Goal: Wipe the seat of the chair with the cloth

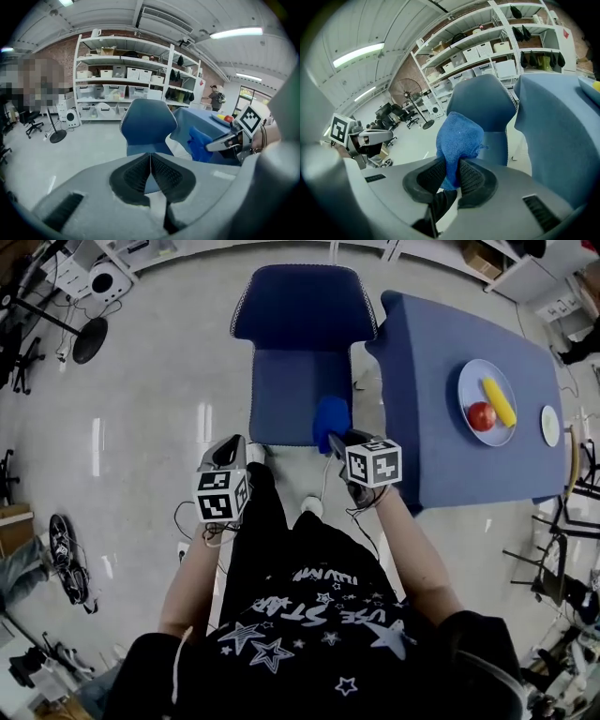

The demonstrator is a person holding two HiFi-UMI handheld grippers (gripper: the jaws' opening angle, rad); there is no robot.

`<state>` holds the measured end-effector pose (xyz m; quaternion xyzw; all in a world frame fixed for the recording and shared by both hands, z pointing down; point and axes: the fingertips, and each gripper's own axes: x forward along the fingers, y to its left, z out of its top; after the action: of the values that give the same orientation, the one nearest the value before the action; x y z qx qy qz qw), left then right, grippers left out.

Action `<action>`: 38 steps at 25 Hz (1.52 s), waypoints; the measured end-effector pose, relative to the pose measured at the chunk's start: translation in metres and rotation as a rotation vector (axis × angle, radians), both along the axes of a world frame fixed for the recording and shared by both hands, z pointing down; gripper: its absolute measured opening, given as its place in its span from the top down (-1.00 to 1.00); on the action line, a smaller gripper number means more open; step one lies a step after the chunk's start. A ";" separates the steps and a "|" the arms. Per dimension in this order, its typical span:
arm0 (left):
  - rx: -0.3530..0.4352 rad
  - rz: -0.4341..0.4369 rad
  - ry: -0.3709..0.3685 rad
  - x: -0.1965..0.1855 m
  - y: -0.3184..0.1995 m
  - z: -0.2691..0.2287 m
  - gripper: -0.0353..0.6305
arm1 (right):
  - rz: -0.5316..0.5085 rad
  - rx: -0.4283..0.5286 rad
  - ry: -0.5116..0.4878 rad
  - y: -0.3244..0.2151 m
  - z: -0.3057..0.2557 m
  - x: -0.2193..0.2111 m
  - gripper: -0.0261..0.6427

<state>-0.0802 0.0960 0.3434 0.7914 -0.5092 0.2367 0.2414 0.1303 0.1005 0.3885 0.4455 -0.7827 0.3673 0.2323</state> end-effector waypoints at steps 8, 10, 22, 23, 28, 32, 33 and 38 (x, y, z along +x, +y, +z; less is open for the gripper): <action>-0.052 0.113 0.027 -0.008 -0.091 0.029 0.83 | 0.106 -0.049 0.077 -0.063 0.025 -0.004 0.72; -0.070 0.139 0.028 -0.007 -0.109 0.038 0.83 | 0.122 -0.069 0.095 -0.078 0.034 -0.005 0.72; -0.190 0.199 0.027 -0.036 -0.200 0.133 0.83 | 0.059 -0.136 0.191 -0.186 0.127 -0.069 0.72; -0.199 0.205 0.027 -0.040 -0.205 0.139 0.83 | 0.050 -0.139 0.200 -0.194 0.134 -0.077 0.72; -0.226 0.230 0.035 -0.059 -0.230 0.167 0.83 | -0.014 -0.159 0.260 -0.229 0.172 -0.112 0.72; -0.255 0.225 0.050 -0.072 -0.244 0.190 0.83 | -0.078 -0.167 0.311 -0.253 0.200 -0.137 0.72; -0.261 0.224 0.057 -0.075 -0.247 0.195 0.83 | -0.091 -0.167 0.320 -0.259 0.207 -0.143 0.72; -0.283 0.235 0.057 -0.085 -0.255 0.223 0.83 | -0.137 -0.171 0.344 -0.282 0.235 -0.164 0.72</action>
<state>-0.1654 -0.1594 0.5663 0.8100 -0.3677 0.3101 0.3354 -0.0334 -0.1810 0.6238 0.4259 -0.7260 0.3340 0.4242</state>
